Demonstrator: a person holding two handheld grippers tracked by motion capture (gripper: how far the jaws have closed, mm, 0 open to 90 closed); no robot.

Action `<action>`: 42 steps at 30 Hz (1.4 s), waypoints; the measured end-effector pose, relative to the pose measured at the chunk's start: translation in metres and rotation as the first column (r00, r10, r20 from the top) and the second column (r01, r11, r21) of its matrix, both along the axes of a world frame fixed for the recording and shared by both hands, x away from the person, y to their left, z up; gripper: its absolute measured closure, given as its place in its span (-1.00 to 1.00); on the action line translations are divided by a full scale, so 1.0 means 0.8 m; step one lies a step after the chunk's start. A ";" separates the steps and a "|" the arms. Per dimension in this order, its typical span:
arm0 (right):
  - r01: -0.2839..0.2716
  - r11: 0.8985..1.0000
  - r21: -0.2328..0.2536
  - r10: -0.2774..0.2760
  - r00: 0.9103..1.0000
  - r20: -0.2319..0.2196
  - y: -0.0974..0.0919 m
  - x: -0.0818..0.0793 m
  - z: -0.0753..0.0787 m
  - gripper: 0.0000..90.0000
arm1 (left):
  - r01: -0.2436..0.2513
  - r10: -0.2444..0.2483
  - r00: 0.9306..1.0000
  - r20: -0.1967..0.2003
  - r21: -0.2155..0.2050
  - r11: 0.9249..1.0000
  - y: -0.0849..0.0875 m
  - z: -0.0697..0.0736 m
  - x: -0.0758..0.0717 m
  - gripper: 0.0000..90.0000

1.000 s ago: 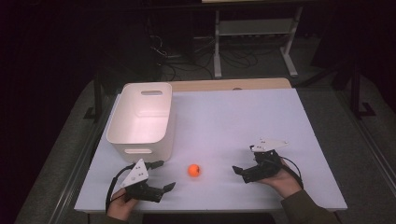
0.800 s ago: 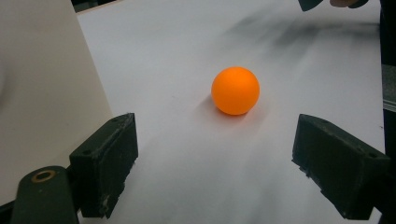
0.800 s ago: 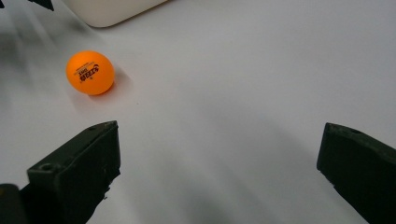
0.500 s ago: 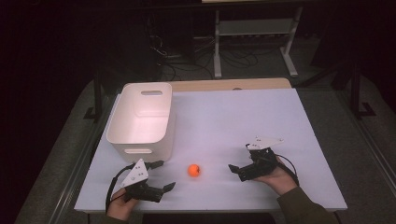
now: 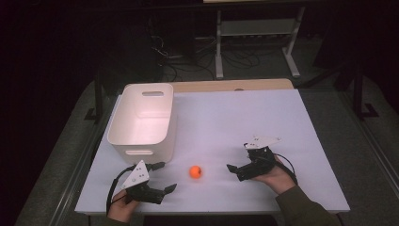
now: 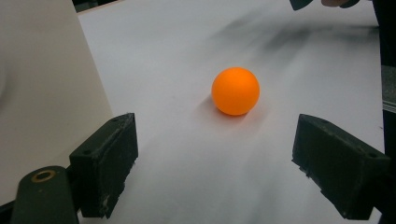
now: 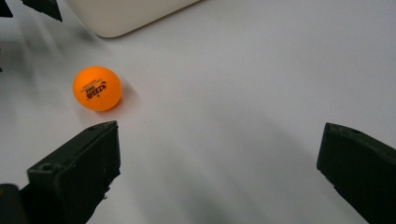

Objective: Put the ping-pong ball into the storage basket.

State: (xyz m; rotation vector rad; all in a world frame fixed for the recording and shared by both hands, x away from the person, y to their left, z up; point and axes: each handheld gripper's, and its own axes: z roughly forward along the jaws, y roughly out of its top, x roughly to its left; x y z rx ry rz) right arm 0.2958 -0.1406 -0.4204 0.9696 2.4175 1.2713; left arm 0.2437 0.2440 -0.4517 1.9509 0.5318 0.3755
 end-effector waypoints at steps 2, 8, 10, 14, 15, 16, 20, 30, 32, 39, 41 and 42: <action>-0.002 1.000 0.001 0.002 1.000 0.004 0.002 0.001 0.001 -1.00 | 0.001 -0.001 1.000 0.002 0.000 1.000 0.000 0.000 0.000 -0.69; -0.008 1.000 -0.001 0.008 1.000 0.007 0.005 0.003 0.002 -1.00 | 0.001 -0.001 1.000 0.001 -0.001 1.000 0.000 0.000 0.000 -0.69; -0.010 1.000 0.000 0.010 1.000 0.007 0.006 0.003 0.002 -1.00 | 0.001 -0.001 1.000 0.002 0.001 1.000 0.000 0.000 0.000 -0.69; -0.011 1.000 0.000 0.011 1.000 0.006 0.008 0.004 0.003 -1.00 | 0.000 0.000 1.000 0.000 0.001 1.000 0.000 0.000 0.000 -0.69; -0.012 1.000 0.001 0.012 1.000 0.005 0.009 0.006 0.003 -1.00 | 0.000 0.000 1.000 0.000 0.000 1.000 0.000 0.000 0.000 -0.69; -0.012 1.000 0.001 0.012 1.000 0.005 0.009 0.006 0.003 -1.00 | 0.000 0.000 1.000 0.000 0.000 1.000 0.000 0.000 0.000 -0.69; -0.015 1.000 0.000 0.015 1.000 0.008 0.012 0.008 0.004 -1.00 | 0.001 -0.001 1.000 0.001 -0.001 1.000 0.000 0.000 0.000 -0.69; -0.027 1.000 0.001 0.027 1.000 0.010 0.021 0.012 0.005 -1.00 | 0.001 -0.001 1.000 0.001 0.000 1.000 0.000 0.000 0.000 -0.69; -0.028 1.000 0.001 0.028 1.000 0.009 0.022 0.012 0.006 -1.00 | 0.001 -0.001 1.000 0.001 0.000 1.000 0.000 0.000 0.000 -0.69; -0.036 0.999 0.002 0.036 0.999 0.012 0.027 0.015 0.008 -1.00 | 0.001 -0.001 1.000 0.001 0.000 1.000 0.000 0.000 0.000 -0.69; -0.037 0.999 0.001 0.037 0.999 0.012 0.029 0.015 0.008 -1.00 | 0.001 -0.001 1.000 0.000 -0.001 1.000 0.000 0.000 0.000 -0.69; -0.038 0.999 0.002 0.038 0.999 0.013 0.030 0.016 0.008 -1.00 | 0.000 0.000 1.000 0.000 -0.001 1.000 0.000 0.000 0.000 -0.69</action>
